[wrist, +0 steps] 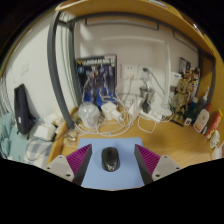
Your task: Arrange mouse
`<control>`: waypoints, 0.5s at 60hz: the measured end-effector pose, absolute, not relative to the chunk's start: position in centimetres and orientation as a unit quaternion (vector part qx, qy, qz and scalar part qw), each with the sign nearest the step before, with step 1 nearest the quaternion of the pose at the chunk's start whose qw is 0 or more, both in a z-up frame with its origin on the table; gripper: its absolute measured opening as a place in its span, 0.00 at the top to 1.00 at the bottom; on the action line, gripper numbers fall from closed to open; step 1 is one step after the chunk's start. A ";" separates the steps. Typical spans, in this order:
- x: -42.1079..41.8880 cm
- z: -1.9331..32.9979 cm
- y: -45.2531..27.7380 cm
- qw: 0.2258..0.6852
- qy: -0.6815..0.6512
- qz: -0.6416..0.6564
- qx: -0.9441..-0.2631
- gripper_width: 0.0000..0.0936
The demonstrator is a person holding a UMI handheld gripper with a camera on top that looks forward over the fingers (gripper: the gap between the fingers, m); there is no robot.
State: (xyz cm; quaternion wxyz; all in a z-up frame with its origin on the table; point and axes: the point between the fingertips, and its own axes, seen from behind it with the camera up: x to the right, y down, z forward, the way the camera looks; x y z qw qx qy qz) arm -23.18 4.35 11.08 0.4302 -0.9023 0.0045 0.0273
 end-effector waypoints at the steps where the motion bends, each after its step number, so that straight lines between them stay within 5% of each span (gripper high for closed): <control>1: -23.1 12.2 4.1 0.433 0.006 0.032 -0.901 0.09; 16: -17.1 26.0 -1.5 0.477 0.014 0.027 -0.878 0.09; 30: -10.4 30.5 -7.1 0.491 0.021 0.032 -0.870 0.09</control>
